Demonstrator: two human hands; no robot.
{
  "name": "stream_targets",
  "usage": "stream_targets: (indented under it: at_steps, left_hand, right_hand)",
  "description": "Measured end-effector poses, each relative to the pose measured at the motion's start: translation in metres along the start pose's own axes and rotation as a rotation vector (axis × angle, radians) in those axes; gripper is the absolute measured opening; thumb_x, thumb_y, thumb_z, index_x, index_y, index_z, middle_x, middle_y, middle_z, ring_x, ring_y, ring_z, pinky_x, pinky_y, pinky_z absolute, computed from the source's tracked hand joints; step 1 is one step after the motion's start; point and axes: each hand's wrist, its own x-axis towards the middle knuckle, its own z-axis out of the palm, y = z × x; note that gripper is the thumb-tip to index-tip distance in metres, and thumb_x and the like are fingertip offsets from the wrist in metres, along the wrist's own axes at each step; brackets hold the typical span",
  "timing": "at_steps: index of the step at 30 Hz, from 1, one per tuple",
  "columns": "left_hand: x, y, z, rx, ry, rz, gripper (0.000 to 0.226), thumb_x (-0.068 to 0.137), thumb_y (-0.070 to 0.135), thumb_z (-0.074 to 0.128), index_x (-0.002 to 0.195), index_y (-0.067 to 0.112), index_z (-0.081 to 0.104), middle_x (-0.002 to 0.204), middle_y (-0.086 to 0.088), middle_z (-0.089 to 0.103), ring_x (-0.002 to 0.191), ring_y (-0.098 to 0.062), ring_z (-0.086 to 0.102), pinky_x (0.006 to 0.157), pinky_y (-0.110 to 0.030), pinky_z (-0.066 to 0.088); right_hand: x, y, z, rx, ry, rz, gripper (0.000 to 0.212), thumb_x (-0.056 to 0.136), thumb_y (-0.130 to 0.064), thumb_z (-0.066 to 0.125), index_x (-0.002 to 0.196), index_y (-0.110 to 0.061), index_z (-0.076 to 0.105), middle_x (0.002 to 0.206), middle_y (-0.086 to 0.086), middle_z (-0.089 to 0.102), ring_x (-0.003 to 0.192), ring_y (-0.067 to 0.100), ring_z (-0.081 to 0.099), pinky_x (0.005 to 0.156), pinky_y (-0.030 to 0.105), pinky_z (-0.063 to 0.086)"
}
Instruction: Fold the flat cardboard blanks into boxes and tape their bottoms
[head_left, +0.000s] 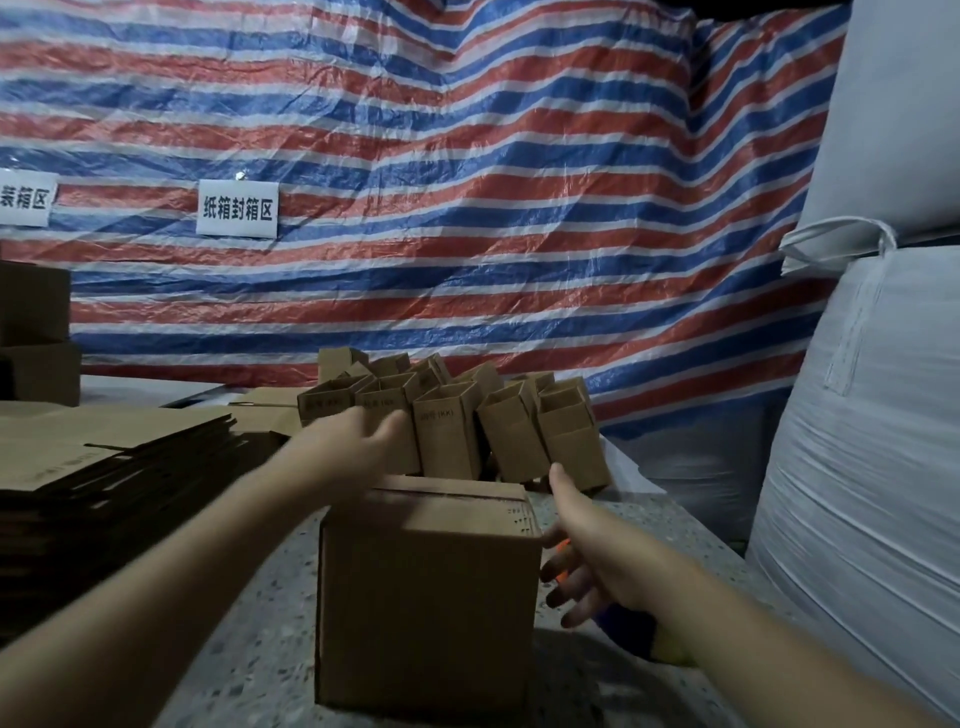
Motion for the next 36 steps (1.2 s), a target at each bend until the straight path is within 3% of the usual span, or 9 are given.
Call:
stream_targets:
  at_steps: [7,11,13,18,22,25,28,30,36]
  left_hand:
    - [-0.003,-0.041,-0.006,-0.321,-0.62,-0.501,0.114,0.063,0.093,0.025,0.126,0.004,0.058,0.107,-0.023,0.072,0.092,-0.039,0.072,0.078,-0.048,0.06]
    - [-0.002,-0.049,-0.003,-0.612,-0.479,-0.361,0.078,0.076,0.085,0.039,0.112,0.019,0.06,0.104,-0.014,0.073,0.094,-0.033,0.072,0.072,-0.044,0.06]
    - [0.0,-0.05,-0.003,-0.831,-0.377,-0.282,0.064,0.082,0.08,0.04,0.109,0.027,0.064,0.107,-0.011,0.072,0.101,-0.031,0.067,0.071,-0.043,0.059]
    - [-0.007,-0.055,0.017,-1.176,-0.158,-0.205,0.066,0.074,0.071,0.053,0.114,0.019,0.065,0.109,-0.006,0.073,0.114,-0.025,0.061,0.074,-0.044,0.055]
    - [-0.015,-0.063,0.034,-1.323,0.029,-0.184,0.078,0.065,0.058,0.071,0.126,0.013,0.054,0.127,-0.005,0.057,0.128,-0.027,0.049,0.103,-0.055,0.045]
    - [-0.021,-0.066,0.043,-1.228,-0.043,-0.095,0.098,0.062,0.057,0.07,0.146,0.015,0.041,0.138,-0.008,0.053,0.127,-0.027,0.051,0.112,-0.048,0.038]
    - [-0.026,-0.068,0.059,-1.018,-0.013,-0.026,0.075,0.067,0.065,0.056,0.132,0.027,0.054,0.119,0.01,0.059,0.115,-0.012,0.053,0.102,-0.036,0.039]
    - [-0.025,-0.067,0.066,-0.996,-0.026,-0.035,0.071,0.066,0.073,0.048,0.122,0.031,0.059,0.127,0.006,0.061,0.122,-0.016,0.052,0.107,-0.038,0.036]
    - [-0.014,-0.062,0.076,-0.984,-0.147,-0.042,0.131,0.048,0.099,0.039,0.155,0.025,0.023,0.158,0.005,0.029,0.146,-0.027,0.029,0.121,-0.049,0.018]
  right_hand:
    - [0.002,-0.014,0.001,0.08,-0.232,0.142,0.106,0.087,-0.086,0.013,0.145,-0.004,0.048,0.132,0.03,0.059,0.124,0.047,0.057,0.107,0.058,0.044]
    - [0.003,-0.019,0.001,0.199,-0.27,-0.003,0.094,0.09,-0.083,0.016,0.142,-0.013,0.05,0.141,0.025,0.055,0.134,0.046,0.046,0.109,0.065,0.032]
    - [0.005,-0.018,0.002,0.355,-0.218,-0.109,0.083,0.094,-0.078,0.027,0.126,-0.011,0.062,0.127,0.02,0.067,0.121,0.04,0.058,0.098,0.057,0.048]
    - [0.02,-0.002,0.016,0.543,-0.105,-0.362,0.032,0.097,-0.03,0.055,0.122,-0.011,0.063,0.111,0.012,0.066,0.104,0.029,0.062,0.079,0.04,0.055]
    - [0.028,0.012,0.028,0.366,0.008,-0.529,0.068,0.093,-0.004,0.062,0.152,-0.026,0.034,0.137,-0.001,0.057,0.122,0.024,0.059,0.069,0.025,0.056]
    - [0.035,0.021,0.036,0.267,0.075,-0.578,0.076,0.093,0.001,0.061,0.155,-0.031,0.03,0.132,-0.002,0.058,0.118,0.016,0.056,0.086,0.029,0.054]
    - [0.044,0.027,0.041,0.243,0.117,-0.546,0.079,0.094,-0.001,0.06,0.157,-0.032,0.023,0.128,-0.006,0.057,0.118,0.014,0.054,0.098,0.034,0.048]
    - [0.049,0.029,0.043,0.265,0.114,-0.515,0.075,0.095,-0.001,0.058,0.156,-0.031,0.025,0.108,-0.016,0.056,0.096,0.002,0.054,0.079,0.021,0.05]
    - [0.061,0.029,0.043,0.308,0.118,-0.402,0.07,0.095,-0.007,0.06,0.156,-0.022,0.027,0.127,-0.001,0.055,0.107,0.014,0.054,0.085,0.028,0.047]
